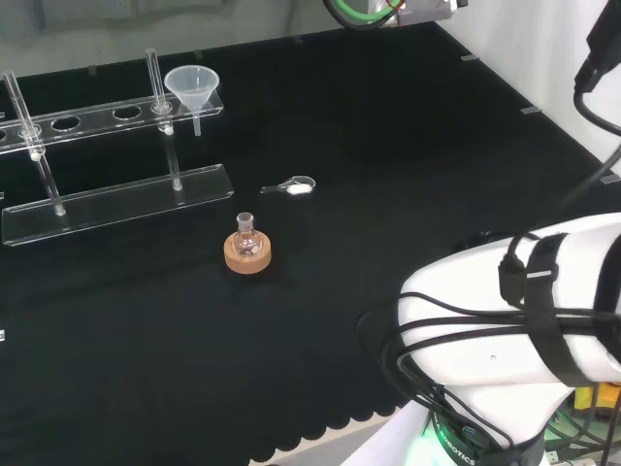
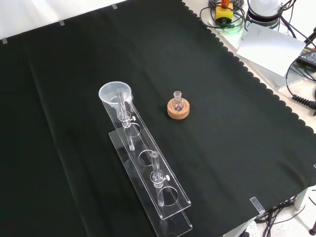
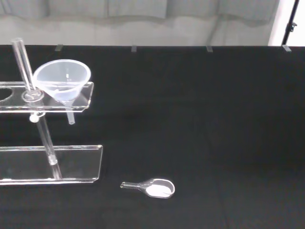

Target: Pick up the funnel from the transparent funnel stand.

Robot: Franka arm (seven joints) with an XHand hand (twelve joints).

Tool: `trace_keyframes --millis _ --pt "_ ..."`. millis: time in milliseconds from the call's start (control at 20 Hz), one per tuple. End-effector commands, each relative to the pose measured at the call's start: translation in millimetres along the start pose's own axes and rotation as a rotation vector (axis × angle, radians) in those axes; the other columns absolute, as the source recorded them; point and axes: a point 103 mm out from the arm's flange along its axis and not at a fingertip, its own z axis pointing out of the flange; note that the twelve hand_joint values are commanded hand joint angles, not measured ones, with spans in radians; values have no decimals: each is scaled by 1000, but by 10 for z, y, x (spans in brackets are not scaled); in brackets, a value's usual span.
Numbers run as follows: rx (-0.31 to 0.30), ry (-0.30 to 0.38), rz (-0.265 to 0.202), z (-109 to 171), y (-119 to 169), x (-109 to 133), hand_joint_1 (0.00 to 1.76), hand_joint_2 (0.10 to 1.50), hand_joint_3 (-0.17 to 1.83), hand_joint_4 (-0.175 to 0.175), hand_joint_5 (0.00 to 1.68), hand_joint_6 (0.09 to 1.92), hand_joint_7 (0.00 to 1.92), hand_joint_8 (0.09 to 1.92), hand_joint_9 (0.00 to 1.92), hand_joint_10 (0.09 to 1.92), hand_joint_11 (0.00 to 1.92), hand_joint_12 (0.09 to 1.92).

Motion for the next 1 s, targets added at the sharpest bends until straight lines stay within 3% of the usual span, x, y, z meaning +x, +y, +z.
trace_keyframes --millis 50,350,600,1000 --pt "25 9 29 171 281 -232 0 1122 469 43 255 87 55 518 252 591 120 1317" --pt "49 -10 32 333 677 -176 0 1122 464 43 262 87 58 517 256 591 121 1321" --pt "85 -32 11 532 1176 -13 0 1121 460 42 264 87 63 517 262 593 124 1324" --pt "129 -58 -76 811 2018 774 0 1103 442 38 260 87 77 519 268 593 122 1330"
